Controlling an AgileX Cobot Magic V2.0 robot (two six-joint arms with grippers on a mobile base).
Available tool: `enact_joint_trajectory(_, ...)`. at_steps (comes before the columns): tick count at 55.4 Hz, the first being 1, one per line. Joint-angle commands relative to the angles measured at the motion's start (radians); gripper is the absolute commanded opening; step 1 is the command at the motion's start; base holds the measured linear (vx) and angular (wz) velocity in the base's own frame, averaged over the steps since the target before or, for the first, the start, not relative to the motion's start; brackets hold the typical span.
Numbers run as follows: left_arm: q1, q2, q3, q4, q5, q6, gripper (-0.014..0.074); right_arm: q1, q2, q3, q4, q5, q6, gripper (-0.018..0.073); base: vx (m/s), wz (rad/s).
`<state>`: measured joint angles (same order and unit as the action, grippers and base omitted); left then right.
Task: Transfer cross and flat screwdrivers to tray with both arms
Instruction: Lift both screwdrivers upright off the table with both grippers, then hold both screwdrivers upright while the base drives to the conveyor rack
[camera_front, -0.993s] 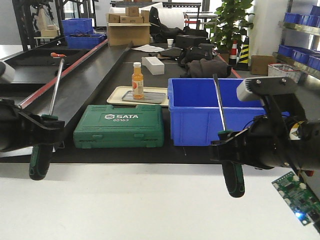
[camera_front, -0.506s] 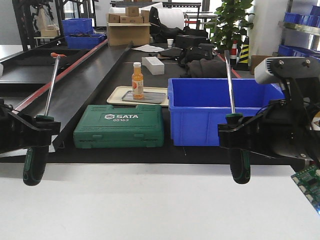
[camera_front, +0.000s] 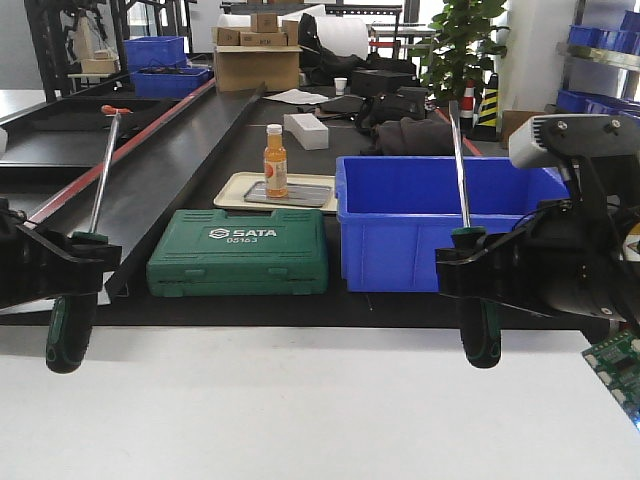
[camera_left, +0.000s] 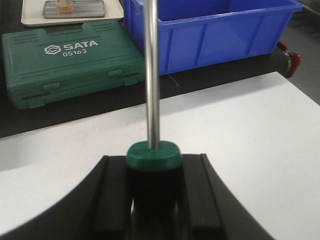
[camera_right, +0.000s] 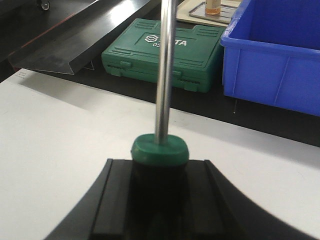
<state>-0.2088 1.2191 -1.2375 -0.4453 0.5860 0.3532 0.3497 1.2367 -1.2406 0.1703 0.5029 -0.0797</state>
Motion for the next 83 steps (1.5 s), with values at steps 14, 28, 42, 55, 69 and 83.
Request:
enact_joint_trajectory(14,-0.004,-0.027,-0.029,-0.032,-0.073,-0.010,0.0003,-0.004,-0.029,-0.027,0.000,-0.091,-0.006,-0.0008,0.00,0.00)
enact_joint_trajectory(28,-0.004,-0.025,-0.029,-0.032,-0.073,-0.010,0.0003,-0.004,-0.029,-0.027,0.000,-0.091,-0.006,-0.0008,-0.02,0.02)
enact_joint_trajectory(42,-0.004,-0.020,-0.029,-0.032,-0.073,-0.010,0.0003,-0.004,-0.029,-0.027,0.000,-0.091,-0.006,-0.0008,-0.11,0.04)
enact_joint_trajectory(55,-0.004,-0.020,-0.029,-0.032,-0.073,-0.010,0.0003,-0.004,-0.029,-0.027,0.000,-0.091,-0.006,-0.0008,-0.21,-0.08)
enact_joint_trajectory(69,-0.004,-0.020,-0.029,-0.032,-0.073,-0.010,0.0003,-0.004,-0.029,-0.027,0.000,-0.083,-0.006,-0.0008,-0.29,-0.17)
enact_joint_trajectory(83,-0.004,-0.020,-0.029,-0.032,-0.073,-0.010,0.0003,-0.004,-0.029,-0.027,0.000,-0.083,-0.006,-0.0008,-0.29,-0.27)
